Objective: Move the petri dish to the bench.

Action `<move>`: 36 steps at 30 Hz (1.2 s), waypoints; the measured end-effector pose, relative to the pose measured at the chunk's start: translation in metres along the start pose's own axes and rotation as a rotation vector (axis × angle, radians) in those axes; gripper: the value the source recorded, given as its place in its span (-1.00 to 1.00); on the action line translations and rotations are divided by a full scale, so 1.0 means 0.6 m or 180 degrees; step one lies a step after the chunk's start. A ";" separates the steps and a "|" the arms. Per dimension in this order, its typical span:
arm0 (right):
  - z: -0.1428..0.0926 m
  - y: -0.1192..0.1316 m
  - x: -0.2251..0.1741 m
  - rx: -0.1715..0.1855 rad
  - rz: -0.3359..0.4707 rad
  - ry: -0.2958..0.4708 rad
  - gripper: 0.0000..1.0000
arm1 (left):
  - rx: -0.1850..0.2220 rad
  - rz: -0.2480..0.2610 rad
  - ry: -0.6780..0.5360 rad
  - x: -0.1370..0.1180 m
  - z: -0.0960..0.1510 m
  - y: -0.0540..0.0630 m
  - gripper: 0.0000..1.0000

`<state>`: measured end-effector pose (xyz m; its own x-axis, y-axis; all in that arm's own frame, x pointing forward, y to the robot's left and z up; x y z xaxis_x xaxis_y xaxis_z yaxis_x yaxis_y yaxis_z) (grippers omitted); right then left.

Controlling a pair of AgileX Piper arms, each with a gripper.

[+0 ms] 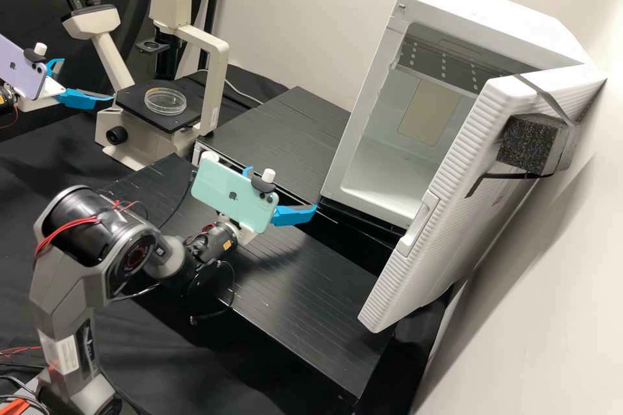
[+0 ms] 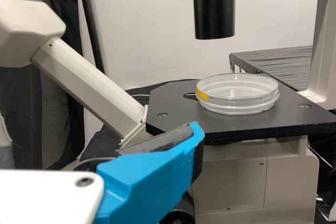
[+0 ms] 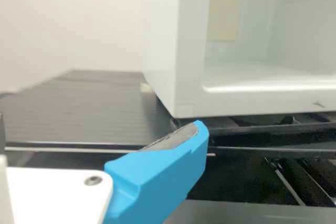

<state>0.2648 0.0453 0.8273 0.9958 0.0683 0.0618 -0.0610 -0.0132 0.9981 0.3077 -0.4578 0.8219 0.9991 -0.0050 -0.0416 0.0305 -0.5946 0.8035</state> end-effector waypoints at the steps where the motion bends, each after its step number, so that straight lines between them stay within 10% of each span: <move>1: -0.007 0.001 -0.007 0.0018 0.0015 0.0058 1.00 | 0.0000 0.0000 0.0000 0.000 0.000 0.000 1.00; 7: -0.076 -0.012 -0.062 0.0084 -0.0078 0.0618 1.00 | 0.0000 0.0000 0.0000 0.000 0.000 0.000 1.00; 16: -0.220 -0.076 -0.093 -0.0134 -0.0326 0.1450 1.00 | 0.0000 0.0000 0.0000 0.000 0.000 0.000 1.00; 36: -0.357 -0.208 0.021 -0.0224 -0.0871 0.1416 1.00 | 0.0000 0.0000 0.0000 0.000 0.000 0.000 1.00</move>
<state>0.2701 0.2613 0.7056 0.8513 0.4771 -0.2185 0.1774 0.1302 0.9755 0.3077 -0.4578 0.8219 0.9991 -0.0050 -0.0416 0.0305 -0.5946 0.8035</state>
